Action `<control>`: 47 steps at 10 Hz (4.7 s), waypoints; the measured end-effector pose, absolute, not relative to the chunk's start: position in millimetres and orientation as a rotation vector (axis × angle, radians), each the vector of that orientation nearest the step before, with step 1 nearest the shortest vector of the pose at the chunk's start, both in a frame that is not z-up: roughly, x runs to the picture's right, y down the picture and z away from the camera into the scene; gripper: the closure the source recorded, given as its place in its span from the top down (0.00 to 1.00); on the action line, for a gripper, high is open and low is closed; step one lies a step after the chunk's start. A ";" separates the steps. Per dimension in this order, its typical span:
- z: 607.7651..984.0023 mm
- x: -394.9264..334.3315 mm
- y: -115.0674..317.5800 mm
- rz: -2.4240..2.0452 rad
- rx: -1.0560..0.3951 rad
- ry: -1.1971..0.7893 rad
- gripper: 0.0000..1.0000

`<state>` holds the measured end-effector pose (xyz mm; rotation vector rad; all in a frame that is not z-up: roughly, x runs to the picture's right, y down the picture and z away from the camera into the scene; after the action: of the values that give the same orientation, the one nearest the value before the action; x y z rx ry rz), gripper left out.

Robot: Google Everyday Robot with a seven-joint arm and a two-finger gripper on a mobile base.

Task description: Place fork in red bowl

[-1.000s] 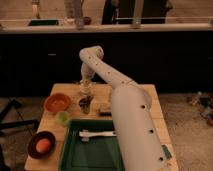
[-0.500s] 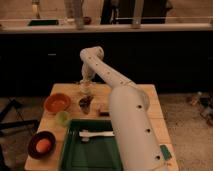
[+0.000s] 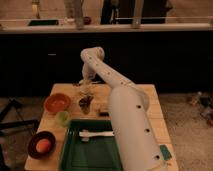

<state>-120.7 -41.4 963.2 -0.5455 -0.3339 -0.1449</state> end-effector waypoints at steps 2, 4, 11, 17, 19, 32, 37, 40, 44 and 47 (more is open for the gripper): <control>960.3 -121.8 -43.9 -0.151 -0.538 -0.335 0.00; 953.8 -124.7 -50.7 -0.158 -0.519 -0.339 0.00; 905.9 -151.2 -66.8 -0.248 -0.428 -0.387 0.00; 859.7 -212.1 -46.8 -0.415 -0.409 -0.476 0.00; 849.4 -233.9 -31.1 -0.486 -0.423 -0.502 0.00; 866.1 -278.0 13.4 -0.570 -0.520 -0.598 0.00; 879.7 -284.2 30.0 -0.584 -0.559 -0.591 0.00; 893.1 -286.3 40.6 -0.585 -0.586 -0.570 0.00; 903.0 -296.5 44.8 -0.592 -0.609 -0.559 0.00; 907.3 -307.6 50.6 -0.614 -0.628 -0.555 0.00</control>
<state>-307.6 50.6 907.3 -0.6281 -0.5546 -0.6136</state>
